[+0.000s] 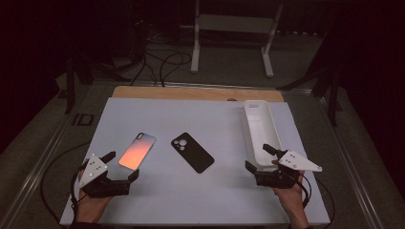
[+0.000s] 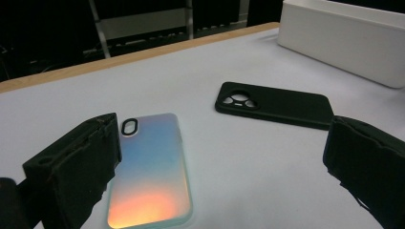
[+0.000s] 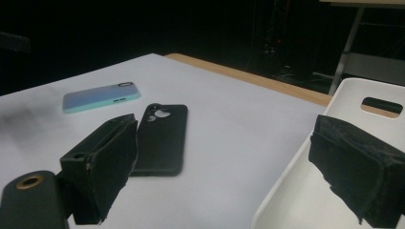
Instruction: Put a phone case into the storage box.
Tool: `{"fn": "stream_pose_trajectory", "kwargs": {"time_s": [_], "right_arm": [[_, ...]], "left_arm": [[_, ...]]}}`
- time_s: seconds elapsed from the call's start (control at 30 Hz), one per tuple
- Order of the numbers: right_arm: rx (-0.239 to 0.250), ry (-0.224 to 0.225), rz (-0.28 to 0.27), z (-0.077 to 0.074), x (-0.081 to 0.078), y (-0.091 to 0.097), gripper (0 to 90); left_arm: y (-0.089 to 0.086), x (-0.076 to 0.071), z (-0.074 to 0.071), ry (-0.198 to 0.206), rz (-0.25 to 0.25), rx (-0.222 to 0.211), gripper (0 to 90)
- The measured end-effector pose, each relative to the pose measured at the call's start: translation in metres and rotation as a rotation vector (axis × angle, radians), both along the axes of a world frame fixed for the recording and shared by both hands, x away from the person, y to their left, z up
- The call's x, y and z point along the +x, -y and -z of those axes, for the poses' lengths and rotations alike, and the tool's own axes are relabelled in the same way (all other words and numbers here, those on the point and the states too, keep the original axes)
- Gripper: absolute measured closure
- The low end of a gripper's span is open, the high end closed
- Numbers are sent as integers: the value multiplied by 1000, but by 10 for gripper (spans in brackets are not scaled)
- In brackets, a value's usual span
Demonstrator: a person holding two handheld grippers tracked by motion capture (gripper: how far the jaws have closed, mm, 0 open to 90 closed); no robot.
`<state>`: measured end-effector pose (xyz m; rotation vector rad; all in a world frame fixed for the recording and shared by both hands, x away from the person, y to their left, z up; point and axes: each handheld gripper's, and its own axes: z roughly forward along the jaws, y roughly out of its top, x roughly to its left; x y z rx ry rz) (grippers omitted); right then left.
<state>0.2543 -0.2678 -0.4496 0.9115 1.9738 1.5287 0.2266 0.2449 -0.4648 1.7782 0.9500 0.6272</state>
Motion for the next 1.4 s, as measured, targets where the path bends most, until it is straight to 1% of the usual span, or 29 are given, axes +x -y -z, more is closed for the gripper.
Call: {"fn": "stream_pose_trajectory", "kwargs": {"time_s": [0.23, 0.6, 0.73, 0.8, 0.93, 1.03, 1.1, 1.13, 1.23, 1.3, 1.4], "right_arm": [[-3, -1, 2, 1, 0, -1, 92], [-8, -1, 1, 2, 1, -2, 93], [-10, -5, 0, 2, 1, -3, 93], [-14, 0, 1, 2, 1, -3, 93], [-13, 3, 1, 0, 1, -4, 93], [-12, 9, 2, -1, 1, -4, 93], [-11, 6, 4, -1, 1, -4, 93], [-12, 6, 4, -1, 2, -4, 92], [-12, 4, 4, -1, 2, -5, 93], [-9, 1, 1, -1, 3, -5, 93], [-11, 4, 0, -1, 3, -6, 93]], "left_arm": [[0, 0, 1, -7, -2, 4, 0], [-4, 0, 0, -8, -22, -14, 0], [-6, 0, -2, -16, -38, -3, 0], [-6, 0, -4, -18, -43, 2, 0], [-4, 0, -10, -27, -47, 29, 0], [-6, -3, -14, -37, -53, 50, 0], [-8, -6, -15, -45, -58, 53, 0], [-9, -7, -16, -51, -69, 49, 0], [-11, -10, -17, -66, -78, 46, 0], [-11, -10, -16, -72, -80, 49, 0], [-12, -4, -15, -93, -82, 73, 0]]}}
